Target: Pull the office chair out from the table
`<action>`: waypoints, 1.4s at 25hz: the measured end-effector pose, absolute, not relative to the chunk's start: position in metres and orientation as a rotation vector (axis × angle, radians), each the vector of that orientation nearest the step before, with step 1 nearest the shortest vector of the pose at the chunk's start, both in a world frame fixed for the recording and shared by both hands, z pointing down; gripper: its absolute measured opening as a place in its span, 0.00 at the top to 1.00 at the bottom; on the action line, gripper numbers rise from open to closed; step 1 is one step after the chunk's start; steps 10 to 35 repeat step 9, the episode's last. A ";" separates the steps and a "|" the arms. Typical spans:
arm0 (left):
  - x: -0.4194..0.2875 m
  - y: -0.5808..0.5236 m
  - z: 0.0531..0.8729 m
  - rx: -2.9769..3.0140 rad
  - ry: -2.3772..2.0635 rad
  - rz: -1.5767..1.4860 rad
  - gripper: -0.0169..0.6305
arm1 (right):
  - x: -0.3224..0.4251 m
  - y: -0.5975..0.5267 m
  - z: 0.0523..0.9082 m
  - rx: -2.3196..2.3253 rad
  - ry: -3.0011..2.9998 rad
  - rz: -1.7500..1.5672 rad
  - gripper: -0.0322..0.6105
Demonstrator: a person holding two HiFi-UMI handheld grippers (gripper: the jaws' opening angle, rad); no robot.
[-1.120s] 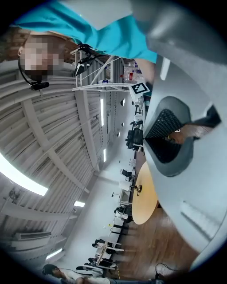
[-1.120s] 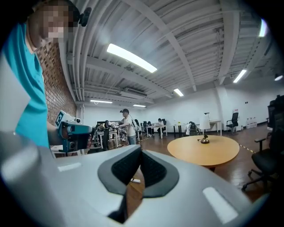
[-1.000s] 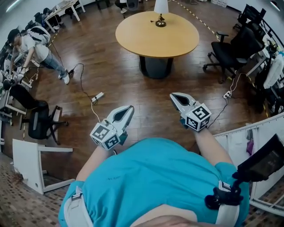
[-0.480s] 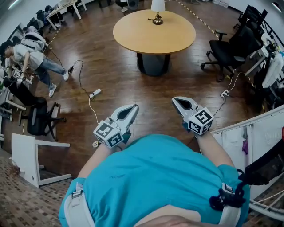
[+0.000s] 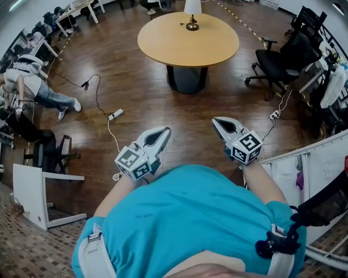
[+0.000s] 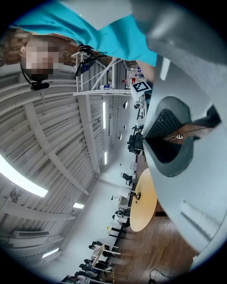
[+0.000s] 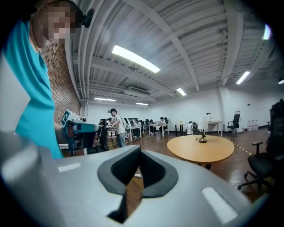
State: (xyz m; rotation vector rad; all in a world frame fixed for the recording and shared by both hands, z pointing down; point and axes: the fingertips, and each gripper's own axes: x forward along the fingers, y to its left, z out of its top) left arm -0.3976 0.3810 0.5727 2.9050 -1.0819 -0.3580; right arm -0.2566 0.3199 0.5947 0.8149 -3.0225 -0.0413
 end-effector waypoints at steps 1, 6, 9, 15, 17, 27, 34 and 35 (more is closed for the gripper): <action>-0.400 0.382 0.573 2.901 -1.084 -0.360 0.94 | -0.257 0.320 0.594 0.819 -3.024 -0.041 0.95; -0.400 0.381 0.573 2.900 -1.082 -0.357 0.94 | -0.254 0.318 0.590 0.831 -3.022 -0.047 0.95; -0.395 0.377 0.572 2.890 -1.083 -0.351 0.94 | -0.248 0.312 0.588 0.835 -3.020 -0.046 0.95; -0.395 0.377 0.572 2.890 -1.083 -0.351 0.94 | -0.248 0.312 0.588 0.835 -3.020 -0.046 0.95; -0.395 0.377 0.572 2.890 -1.083 -0.351 0.94 | -0.248 0.312 0.588 0.835 -3.020 -0.046 0.95; -0.395 0.377 0.572 2.890 -1.083 -0.351 0.94 | -0.248 0.312 0.588 0.835 -3.020 -0.046 0.95; -0.395 0.377 0.572 2.890 -1.083 -0.351 0.94 | -0.248 0.312 0.588 0.835 -3.020 -0.046 0.95; -0.395 0.377 0.572 2.890 -1.083 -0.351 0.94 | -0.248 0.312 0.588 0.835 -3.020 -0.046 0.95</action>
